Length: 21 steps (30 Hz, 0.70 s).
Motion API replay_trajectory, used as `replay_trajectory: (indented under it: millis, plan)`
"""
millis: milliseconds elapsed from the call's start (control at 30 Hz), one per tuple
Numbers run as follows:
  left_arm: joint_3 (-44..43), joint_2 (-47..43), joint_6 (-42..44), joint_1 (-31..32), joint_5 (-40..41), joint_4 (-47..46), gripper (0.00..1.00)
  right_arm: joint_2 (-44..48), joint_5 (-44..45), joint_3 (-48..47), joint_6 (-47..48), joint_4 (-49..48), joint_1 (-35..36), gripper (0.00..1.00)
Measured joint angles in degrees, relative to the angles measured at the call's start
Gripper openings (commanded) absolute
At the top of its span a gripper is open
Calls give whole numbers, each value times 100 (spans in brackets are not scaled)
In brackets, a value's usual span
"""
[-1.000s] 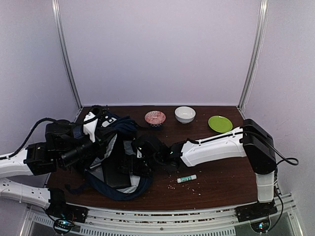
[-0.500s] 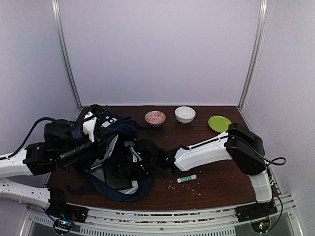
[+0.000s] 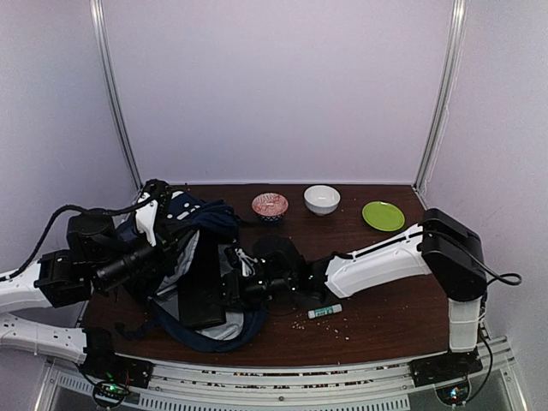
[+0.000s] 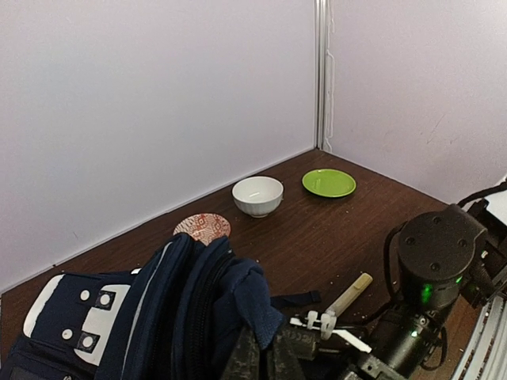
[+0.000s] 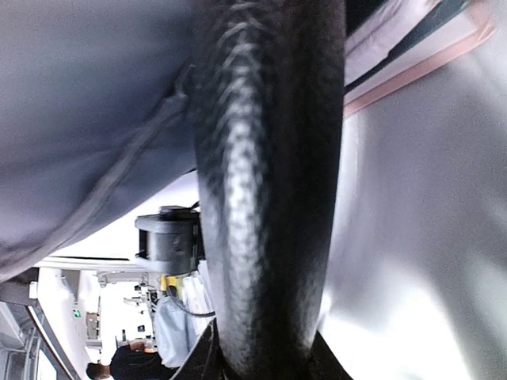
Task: Pack the student bag
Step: Place the personal item in the student bag.
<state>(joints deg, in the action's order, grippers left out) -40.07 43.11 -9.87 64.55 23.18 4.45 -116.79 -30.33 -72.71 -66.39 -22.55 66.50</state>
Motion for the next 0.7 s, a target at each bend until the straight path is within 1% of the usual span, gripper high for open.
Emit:
replay_trajectory:
  millis: [233,333,467,567,700]
  plan:
    - [0,-219,125,0,131,35,0,1047,-39,763,-293,-48,-127,0]
    - [0,-264,146,0,177,35,0,1259,-72,953,-483,-175,-243,0]
    - [0,-234,149,0,310,26,0,1287,-35,1032,-809,-293,-313,0]
    - [-2,-26,170,13,566,-85,0,1316,129,1196,-1167,-437,-284,0]
    - [-173,544,286,50,1051,-280,0,1495,503,1419,-1611,-409,-179,0]
